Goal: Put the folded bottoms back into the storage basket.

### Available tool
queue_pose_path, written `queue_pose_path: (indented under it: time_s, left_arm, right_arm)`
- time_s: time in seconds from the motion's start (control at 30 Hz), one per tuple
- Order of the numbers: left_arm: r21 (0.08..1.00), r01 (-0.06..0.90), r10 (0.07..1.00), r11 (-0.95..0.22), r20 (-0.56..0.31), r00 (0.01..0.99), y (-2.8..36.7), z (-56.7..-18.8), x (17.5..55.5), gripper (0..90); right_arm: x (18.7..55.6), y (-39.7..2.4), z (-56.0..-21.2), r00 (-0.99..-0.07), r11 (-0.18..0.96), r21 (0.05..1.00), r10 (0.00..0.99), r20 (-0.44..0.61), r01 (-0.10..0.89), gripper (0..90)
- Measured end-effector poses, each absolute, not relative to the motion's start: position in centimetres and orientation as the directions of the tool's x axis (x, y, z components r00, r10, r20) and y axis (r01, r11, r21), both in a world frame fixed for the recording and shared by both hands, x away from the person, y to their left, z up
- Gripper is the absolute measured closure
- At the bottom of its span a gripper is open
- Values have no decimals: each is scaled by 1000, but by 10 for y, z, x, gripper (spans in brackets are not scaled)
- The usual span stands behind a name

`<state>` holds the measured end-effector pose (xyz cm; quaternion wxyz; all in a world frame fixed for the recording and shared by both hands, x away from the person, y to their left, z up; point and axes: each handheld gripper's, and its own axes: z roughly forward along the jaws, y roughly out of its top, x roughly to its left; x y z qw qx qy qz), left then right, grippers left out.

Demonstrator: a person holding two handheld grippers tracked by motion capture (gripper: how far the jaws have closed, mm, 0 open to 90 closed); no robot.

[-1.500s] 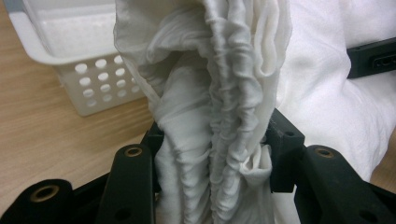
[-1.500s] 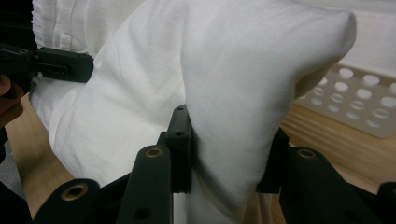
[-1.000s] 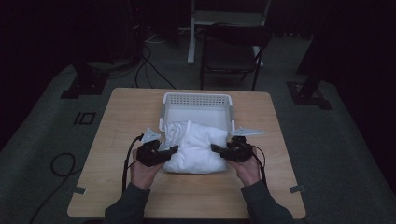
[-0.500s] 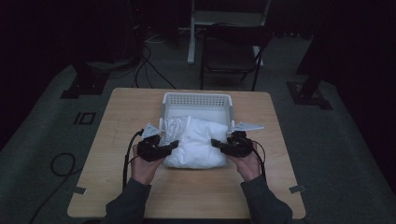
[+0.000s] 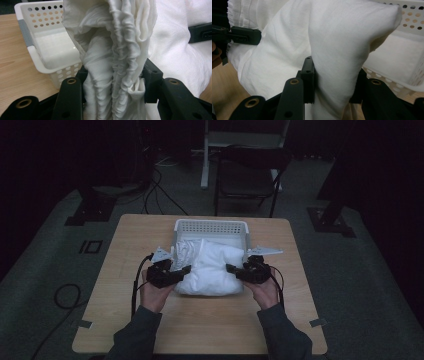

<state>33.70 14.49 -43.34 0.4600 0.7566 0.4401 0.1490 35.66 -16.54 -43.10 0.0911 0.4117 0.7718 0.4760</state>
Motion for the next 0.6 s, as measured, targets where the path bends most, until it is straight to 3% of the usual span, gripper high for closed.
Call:
queue_pose_path:
  time_s: [0.6]
  left_arm:
    - [830, 527, 805, -184, -180, 565, 143, -429, 345, 549]
  right_arm:
    - [365, -166, -426, -639, 209, 813, 731, 239, 543, 657]
